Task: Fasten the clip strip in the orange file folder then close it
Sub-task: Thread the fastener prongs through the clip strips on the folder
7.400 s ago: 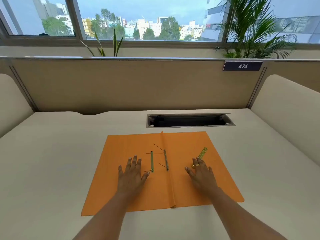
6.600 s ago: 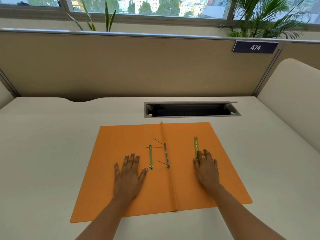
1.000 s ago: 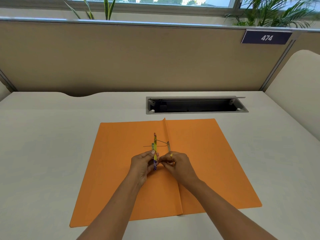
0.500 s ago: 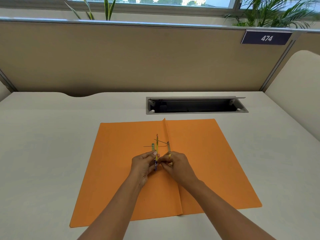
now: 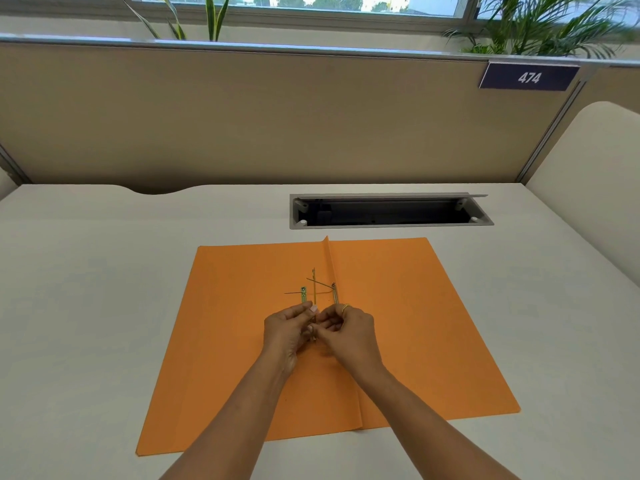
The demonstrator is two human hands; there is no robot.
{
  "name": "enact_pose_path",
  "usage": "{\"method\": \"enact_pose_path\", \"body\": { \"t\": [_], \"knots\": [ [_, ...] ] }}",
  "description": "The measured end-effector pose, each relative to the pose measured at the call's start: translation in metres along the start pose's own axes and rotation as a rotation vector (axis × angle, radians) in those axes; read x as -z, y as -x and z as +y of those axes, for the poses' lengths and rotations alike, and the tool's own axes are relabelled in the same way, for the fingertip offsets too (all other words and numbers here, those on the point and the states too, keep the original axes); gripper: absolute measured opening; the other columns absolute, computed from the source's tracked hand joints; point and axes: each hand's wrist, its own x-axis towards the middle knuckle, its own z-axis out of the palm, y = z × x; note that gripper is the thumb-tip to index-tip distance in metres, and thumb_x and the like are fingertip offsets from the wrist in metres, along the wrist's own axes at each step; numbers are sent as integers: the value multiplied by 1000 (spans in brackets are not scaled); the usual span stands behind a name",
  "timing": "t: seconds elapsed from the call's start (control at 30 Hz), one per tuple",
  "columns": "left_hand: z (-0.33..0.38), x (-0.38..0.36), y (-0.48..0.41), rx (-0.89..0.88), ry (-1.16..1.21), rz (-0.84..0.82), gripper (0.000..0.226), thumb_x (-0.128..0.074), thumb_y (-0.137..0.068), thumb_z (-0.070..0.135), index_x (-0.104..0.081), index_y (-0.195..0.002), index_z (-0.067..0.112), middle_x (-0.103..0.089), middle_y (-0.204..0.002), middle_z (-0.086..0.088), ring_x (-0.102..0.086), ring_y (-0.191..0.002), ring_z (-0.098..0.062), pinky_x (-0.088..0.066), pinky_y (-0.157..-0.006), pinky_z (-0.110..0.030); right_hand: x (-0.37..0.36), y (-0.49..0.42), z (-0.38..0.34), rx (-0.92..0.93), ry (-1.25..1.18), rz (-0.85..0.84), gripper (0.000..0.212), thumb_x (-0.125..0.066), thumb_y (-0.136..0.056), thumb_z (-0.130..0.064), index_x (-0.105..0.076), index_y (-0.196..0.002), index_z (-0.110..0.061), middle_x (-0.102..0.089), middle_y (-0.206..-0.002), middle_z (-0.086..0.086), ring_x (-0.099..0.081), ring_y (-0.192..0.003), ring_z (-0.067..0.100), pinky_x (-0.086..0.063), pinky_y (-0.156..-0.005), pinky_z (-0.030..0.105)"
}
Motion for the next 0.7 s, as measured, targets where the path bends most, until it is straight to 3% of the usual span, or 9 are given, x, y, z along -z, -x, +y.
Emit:
{"method": "enact_pose_path", "body": {
  "t": [0.17,0.27,0.37,0.43,0.53,0.63,0.7],
  "knots": [
    [-1,4,3,-173,-162,42,27,-64,-83,1,-63,-110,-4,-67,-80,-13,-61,-45,-3,-52,-51,-14,2,0,3,-63,-4,16,12,-71,-71,-7,-61,-73,-15,-55,-56,-8,-53,-43,-6,-41,-46,5],
    [-4,13,4,-514,-556,208,24,-61,-85,3,-68,-108,1,-71,-101,-16,-66,-75,-5,-47,-67,-6,2,-1,5,-82,-19,22,18,-72,-71,-3,-60,-68,-16,-55,-53,-7,-51,-41,-9,-38,-45,4],
    [-11,23,3,-730,-875,163,28,-56,-87,3,-66,-113,6,-66,-120,-10,-60,-112,-22,-41,-95,-22,5,-1,7,-101,-58,31,18,-72,-71,-2,-61,-66,-16,-55,-54,-7,-52,-42,-9,-40,-46,3],
    [-18,30,-1,-734,-1089,82,34,-52,-91,9,-59,-124,11,-56,-135,-7,-43,-133,-22,-28,-113,-32,8,0,9,-112,-72,38,14,-72,-72,-2,-63,-68,-12,-55,-55,-6,-52,-44,-3,-40,-46,3],
    [-25,37,-6,-702,-1254,47,38,-44,-96,19,-50,-133,19,-41,-148,-1,-23,-144,-16,-8,-119,-34,12,1,14,-126,-65,54,13,-70,-74,-1,-64,-68,-12,-55,-56,-5,-51,-52,5,-41,-45,4],
    [-26,37,-8,-716,-1271,52,38,-41,-96,21,-50,-133,21,-39,-150,1,-21,-145,-14,-6,-119,-33,15,0,20,-139,-56,78,25,-70,-74,-1,-60,-61,-20,-57,-57,-3,-57,-56,14,-45,-46,5],
    [-26,36,-7,-719,-1269,56,37,-41,-96,22,-50,-133,21,-39,-150,2,-21,-145,-14,-6,-119,-33,17,0,24,-141,-41,93,28,-70,-74,0,-59,-60,-21,-57,-57,-3,-57,-52,10,-44,-45,5]
  ]
}}
